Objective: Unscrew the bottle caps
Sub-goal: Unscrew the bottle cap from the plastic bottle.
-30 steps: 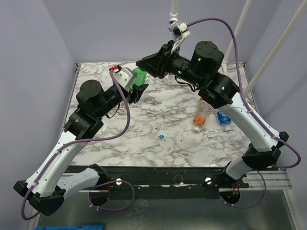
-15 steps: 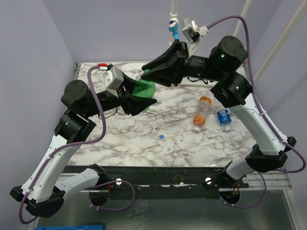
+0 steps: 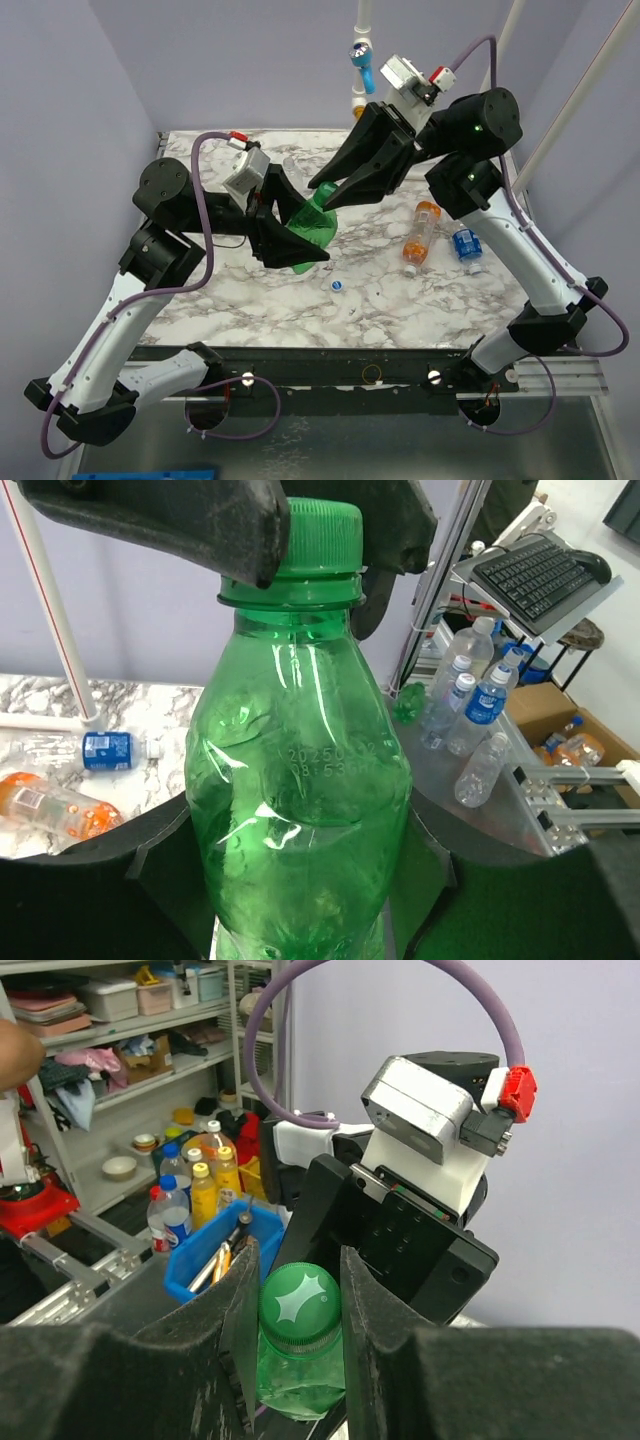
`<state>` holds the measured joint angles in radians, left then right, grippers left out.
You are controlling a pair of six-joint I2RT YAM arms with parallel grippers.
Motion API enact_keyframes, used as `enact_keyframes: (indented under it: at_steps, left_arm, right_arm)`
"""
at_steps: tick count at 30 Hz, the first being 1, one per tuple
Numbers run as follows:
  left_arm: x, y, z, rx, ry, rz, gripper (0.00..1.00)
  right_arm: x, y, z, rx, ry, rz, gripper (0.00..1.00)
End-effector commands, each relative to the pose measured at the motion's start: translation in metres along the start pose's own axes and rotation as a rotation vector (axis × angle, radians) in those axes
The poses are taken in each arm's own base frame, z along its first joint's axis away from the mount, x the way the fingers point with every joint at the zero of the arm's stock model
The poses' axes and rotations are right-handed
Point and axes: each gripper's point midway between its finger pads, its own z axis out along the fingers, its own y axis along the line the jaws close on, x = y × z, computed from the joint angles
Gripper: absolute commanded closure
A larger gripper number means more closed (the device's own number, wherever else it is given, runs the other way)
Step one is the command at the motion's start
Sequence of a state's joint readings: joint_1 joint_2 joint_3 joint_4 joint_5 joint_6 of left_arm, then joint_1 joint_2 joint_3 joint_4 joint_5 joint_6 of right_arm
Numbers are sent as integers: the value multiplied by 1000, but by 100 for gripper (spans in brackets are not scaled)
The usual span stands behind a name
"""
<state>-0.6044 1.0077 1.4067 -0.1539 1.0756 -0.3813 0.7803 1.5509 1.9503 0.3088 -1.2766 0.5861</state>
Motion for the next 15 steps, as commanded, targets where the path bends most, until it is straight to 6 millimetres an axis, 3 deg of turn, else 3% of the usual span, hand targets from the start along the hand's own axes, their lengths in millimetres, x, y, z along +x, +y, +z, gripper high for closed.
enact_keyframes:
  at_steps: [1,2,3,5,7,12,15]
  left_arm:
    - [-17,-12,-2,25,-40,91,100]
    - [-16,-5,-2,-4,-45,111,100]
    - [-16,0,-3,-38,-54,134,100]
    - [-11,18,-5,-122,-56,188,100]
    - [-9,43,-10,-243,-65,242,100]
    - [-14,102,-33,-557,-67,389,100]
    - [-15,128,-47,-699,-54,427,100]
  right_arm:
    - [7,1,-5,-10,29,62,94]
    - [1,-16,-5,109,-1,44,67]
    - [-5,-36,-9,241,-36,27,55]
    - [-14,-67,-22,465,-87,25,17]
    - [-19,-85,-35,610,-112,25,3]
    - [-14,-110,-54,797,-121,74,0]
    - [-6,-119,-52,863,-97,92,0]
